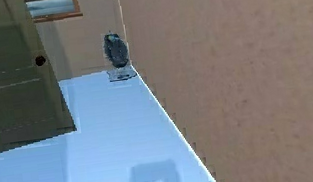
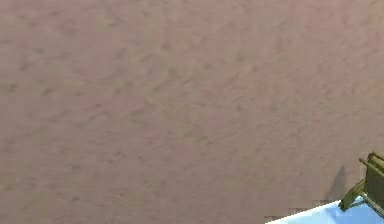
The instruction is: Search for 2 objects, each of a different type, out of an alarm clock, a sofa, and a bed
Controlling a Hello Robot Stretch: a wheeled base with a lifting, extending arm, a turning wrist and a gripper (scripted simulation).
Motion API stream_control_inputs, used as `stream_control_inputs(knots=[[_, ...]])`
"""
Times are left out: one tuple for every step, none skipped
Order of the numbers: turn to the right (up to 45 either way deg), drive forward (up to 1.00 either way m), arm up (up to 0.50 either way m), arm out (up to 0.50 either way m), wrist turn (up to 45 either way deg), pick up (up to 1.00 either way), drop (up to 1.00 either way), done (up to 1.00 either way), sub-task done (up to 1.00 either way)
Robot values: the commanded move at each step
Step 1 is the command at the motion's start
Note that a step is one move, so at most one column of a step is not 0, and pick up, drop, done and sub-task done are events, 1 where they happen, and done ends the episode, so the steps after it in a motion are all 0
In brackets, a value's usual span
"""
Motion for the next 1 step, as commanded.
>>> stream_control_inputs(knots=[[-15.0, 0.0, 0.0, 0.0, 0.0, 0.0, 0.0, 0.0, 0.0]])
